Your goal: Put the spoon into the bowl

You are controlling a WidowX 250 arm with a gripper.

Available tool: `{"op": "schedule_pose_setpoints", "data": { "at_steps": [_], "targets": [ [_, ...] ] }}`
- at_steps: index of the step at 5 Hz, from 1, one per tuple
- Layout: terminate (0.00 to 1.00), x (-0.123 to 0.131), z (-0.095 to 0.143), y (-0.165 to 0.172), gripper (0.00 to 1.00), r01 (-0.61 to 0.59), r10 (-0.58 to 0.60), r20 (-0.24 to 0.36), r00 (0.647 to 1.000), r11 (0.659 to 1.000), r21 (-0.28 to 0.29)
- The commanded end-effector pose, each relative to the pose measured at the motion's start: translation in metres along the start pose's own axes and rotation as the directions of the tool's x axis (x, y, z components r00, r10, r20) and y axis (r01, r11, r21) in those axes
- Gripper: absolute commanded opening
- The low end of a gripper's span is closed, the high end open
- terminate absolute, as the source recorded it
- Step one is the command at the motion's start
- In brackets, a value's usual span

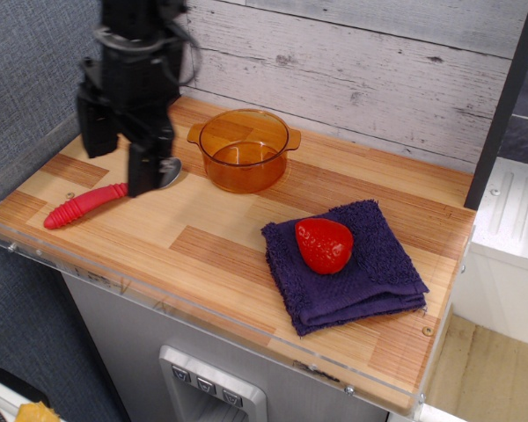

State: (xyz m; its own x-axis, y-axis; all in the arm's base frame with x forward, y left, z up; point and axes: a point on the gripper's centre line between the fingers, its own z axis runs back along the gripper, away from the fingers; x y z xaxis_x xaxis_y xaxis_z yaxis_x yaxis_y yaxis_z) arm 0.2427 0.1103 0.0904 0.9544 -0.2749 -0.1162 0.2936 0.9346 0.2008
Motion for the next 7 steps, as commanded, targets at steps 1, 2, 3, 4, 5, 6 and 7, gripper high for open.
{"op": "schedule_pose_setpoints", "data": {
  "at_steps": [1,2,3,4,5,6,7],
  "targets": [
    [0.00,0.003,-0.021,0.044,1.00,0.126,-0.129,0.041,0.991,0.989,0.077],
    [0.00,0.005,-0.045,0.049,1.00,0.176,-0.179,0.080,0.981,0.984,0.039],
    [0.00,0.007,-0.062,0.057,1.00,0.168,-0.168,0.067,0.983,0.986,0.015],
    [0.00,0.008,-0.074,0.060,1.00,0.170,-0.170,0.065,0.983,0.985,-0.003],
    [0.00,0.008,-0.080,0.056,1.00,0.191,-0.191,0.047,0.981,0.982,-0.002],
    [0.00,0.007,-0.084,0.053,1.00,0.192,-0.192,0.048,0.980,0.981,-0.009],
    [0.00,0.006,-0.088,0.052,0.00,0.187,-0.187,0.034,0.982,0.982,-0.011]
  ]
}}
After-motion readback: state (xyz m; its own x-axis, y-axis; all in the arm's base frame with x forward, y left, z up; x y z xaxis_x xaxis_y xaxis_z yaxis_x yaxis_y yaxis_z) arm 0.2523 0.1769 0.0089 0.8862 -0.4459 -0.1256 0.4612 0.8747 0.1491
